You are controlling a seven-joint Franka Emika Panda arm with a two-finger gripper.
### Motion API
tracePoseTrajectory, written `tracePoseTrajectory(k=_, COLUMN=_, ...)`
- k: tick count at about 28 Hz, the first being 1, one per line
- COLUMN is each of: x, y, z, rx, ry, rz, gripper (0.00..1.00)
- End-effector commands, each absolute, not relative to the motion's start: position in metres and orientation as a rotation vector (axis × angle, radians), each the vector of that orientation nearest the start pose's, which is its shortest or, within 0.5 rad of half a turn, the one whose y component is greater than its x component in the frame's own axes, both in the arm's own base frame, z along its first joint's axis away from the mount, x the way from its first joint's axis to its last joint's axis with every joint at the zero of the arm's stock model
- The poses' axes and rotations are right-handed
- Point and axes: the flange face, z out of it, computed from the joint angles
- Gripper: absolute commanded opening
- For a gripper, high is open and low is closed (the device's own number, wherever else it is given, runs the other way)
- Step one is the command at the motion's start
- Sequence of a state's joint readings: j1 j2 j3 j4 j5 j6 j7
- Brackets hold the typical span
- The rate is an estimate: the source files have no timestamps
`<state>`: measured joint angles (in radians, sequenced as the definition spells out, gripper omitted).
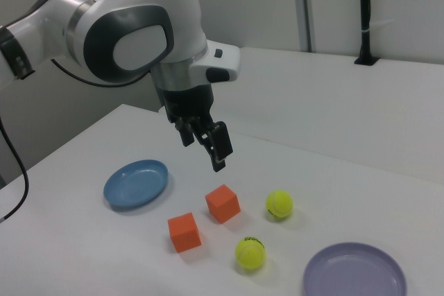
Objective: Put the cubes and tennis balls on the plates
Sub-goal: 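Lower the gripper onto the orange cube nearest the blue plate and grasp it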
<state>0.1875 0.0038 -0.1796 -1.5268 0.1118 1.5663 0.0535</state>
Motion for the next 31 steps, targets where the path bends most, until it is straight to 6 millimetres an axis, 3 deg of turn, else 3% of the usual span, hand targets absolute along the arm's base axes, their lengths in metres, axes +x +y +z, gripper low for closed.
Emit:
tracePoseTrajectory(k=1, x=0.566, y=0.025, z=0.65, rx=-2.972, ry=0.229, rz=-0.154, gripper=1.0)
tracePoseTrajectory(k=7, x=0.591, y=0.04, z=0.638, rx=-2.935, ry=0.279, rz=-0.134, gripper=1.0)
tracePoseTrajectory(k=11, x=0.608, y=0.056, z=0.617, rx=-2.93, ry=0.304, rz=-0.09, gripper=1.0)
tracePoseTrajectory(k=17, x=0.631, y=0.109, z=0.573, rx=-2.951, ry=0.204, rz=-0.095, gripper=1.0)
tracePoseTrajectory(k=23, x=0.652, y=0.132, z=0.52, rx=-2.959, ry=0.184, rz=-0.096, gripper=1.0)
tracePoseTrajectory(k=31, x=0.655, y=0.167, z=0.465, rx=-2.963, ry=0.159, rz=-0.106, gripper=1.0)
